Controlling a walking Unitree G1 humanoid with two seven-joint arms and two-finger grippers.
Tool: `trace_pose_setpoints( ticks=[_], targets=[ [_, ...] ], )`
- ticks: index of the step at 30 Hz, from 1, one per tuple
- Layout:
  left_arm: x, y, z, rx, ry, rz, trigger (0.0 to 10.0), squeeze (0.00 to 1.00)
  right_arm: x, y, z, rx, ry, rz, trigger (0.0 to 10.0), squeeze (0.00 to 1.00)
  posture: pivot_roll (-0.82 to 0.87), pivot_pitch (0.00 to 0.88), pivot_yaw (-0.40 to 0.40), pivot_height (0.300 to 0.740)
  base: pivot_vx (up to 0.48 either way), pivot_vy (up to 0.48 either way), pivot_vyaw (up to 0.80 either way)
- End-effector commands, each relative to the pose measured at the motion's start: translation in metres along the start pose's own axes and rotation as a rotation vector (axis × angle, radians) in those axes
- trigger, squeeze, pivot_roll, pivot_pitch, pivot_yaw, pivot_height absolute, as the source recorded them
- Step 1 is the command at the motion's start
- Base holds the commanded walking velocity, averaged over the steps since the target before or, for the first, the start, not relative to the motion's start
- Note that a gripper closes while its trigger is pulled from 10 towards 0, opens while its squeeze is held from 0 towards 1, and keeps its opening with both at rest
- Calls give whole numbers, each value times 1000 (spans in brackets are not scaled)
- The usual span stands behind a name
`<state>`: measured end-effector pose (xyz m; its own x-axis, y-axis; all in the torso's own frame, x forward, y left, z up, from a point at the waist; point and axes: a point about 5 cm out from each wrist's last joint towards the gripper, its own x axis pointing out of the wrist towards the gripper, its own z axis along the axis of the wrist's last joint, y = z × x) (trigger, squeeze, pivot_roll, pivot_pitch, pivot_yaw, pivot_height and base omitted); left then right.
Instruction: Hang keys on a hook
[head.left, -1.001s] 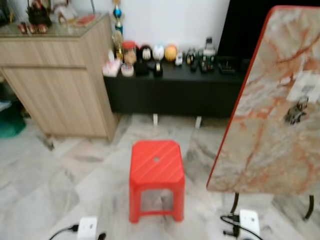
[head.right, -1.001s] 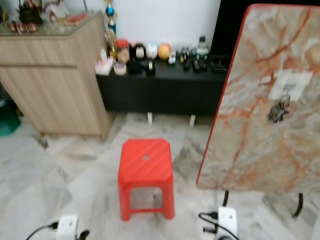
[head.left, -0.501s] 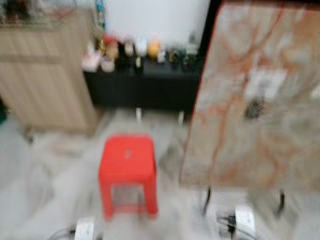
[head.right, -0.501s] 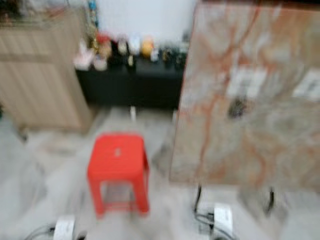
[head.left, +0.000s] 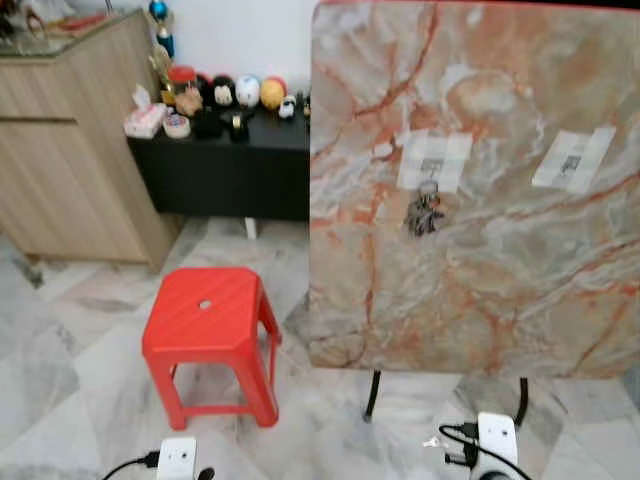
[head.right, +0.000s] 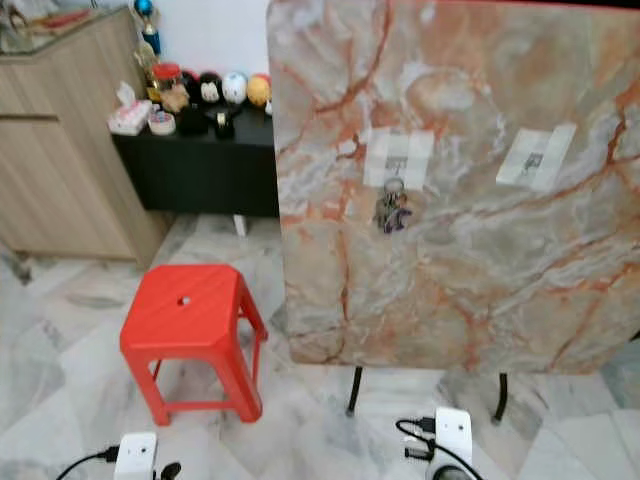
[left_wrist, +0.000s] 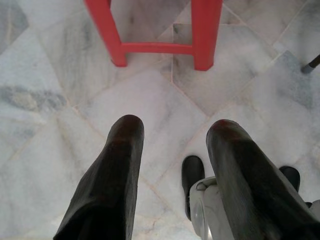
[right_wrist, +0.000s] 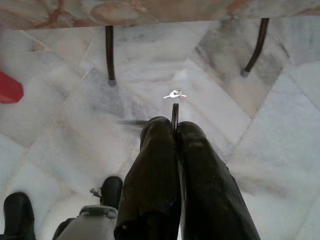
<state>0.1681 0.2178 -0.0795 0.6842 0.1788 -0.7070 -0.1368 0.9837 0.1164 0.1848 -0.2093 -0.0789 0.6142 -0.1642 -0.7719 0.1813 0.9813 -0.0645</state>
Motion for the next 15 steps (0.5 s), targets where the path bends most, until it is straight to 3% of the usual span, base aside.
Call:
trace_pose_setpoints(
  ticks=[1, 5, 7, 8, 11, 15],
  targets=[
    [-1, 4, -4, 2, 16, 14, 10000, 0, 0, 2, 2, 2, -13, 5, 10000, 0, 1, 0, -26, 740, 0, 0, 0],
    [-1, 4, -3, 6, 15, 11, 10000, 0, 1, -1, 10, 31, -45, -24, 10000, 0, 1, 0, -24, 740, 0, 0, 0],
    [-1, 4, -3, 7, 14, 11, 10000, 0, 2, -5, 18, -17, -82, -75, 10000, 0, 1, 0, -24, 740, 0, 0, 0],
    [-1, 4, -3, 7, 14, 12, 10000, 0, 2, -12, 29, -81, -134, -169, 10000, 0, -1, 0, -26, 740, 0, 0, 0],
    [-1, 4, -3, 7, 15, 12, 10000, 0, 2, -21, 51, -80, -243, -281, 10000, 0, -2, 0, -25, 740, 0, 0, 0],
    [-1, 3, -4, 12, 17, 9, 10000, 0, 0, -23, 76, -66, -363, -318, 10000, 0, -5, 0, -25, 740, 0, 0, 0]
  ],
)
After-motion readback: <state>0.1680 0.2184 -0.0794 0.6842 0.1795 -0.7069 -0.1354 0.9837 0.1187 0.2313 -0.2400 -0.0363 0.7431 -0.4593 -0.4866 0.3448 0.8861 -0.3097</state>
